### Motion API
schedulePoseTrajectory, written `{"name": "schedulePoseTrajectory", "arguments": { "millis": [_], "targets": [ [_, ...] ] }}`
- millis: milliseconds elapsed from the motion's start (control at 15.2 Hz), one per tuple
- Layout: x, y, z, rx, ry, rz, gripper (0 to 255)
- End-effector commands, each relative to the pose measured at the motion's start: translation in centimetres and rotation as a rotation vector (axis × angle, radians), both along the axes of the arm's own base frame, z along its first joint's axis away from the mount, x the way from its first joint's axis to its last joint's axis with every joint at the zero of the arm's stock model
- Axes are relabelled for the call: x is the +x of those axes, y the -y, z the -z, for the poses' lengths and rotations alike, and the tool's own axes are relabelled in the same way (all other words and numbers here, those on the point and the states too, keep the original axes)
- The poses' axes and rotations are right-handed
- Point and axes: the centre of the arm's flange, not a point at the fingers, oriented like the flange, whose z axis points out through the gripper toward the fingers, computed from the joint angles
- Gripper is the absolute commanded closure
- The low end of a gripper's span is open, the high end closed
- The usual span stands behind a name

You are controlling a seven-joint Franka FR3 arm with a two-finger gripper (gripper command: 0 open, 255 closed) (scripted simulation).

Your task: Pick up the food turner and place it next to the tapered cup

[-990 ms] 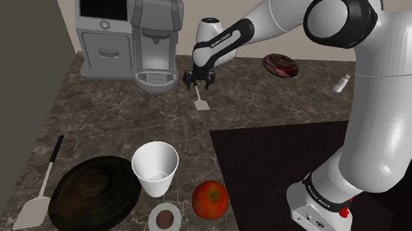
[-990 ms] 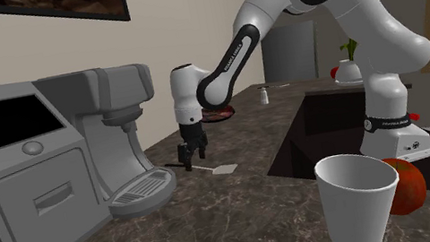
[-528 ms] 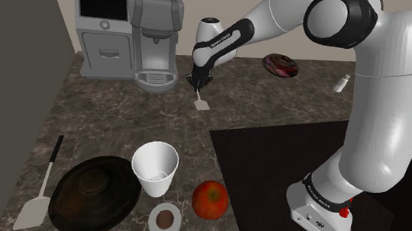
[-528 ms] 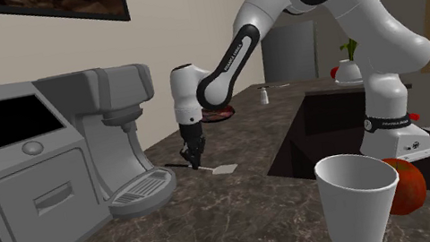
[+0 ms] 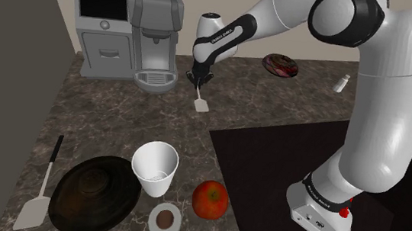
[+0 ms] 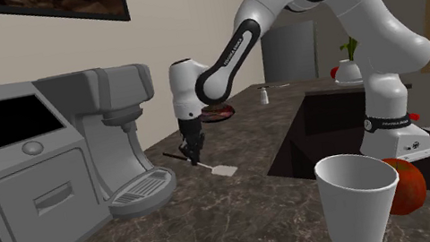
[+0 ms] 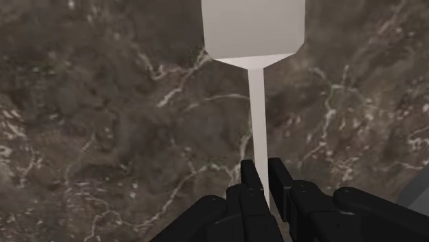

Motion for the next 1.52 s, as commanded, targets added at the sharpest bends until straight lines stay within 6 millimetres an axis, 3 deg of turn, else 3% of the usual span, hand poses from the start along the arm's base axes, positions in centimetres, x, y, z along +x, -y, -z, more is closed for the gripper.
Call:
{"name": "schedulePoseTrajectory", "arguments": {
  "millis": [0, 1452],
  "targets": [
    [0.0, 0.0, -1.0, 0.000, 0.000, 0.000, 255],
    [0.0, 0.0, -12.6, 0.000, 0.000, 0.000, 255]
  ]
}}
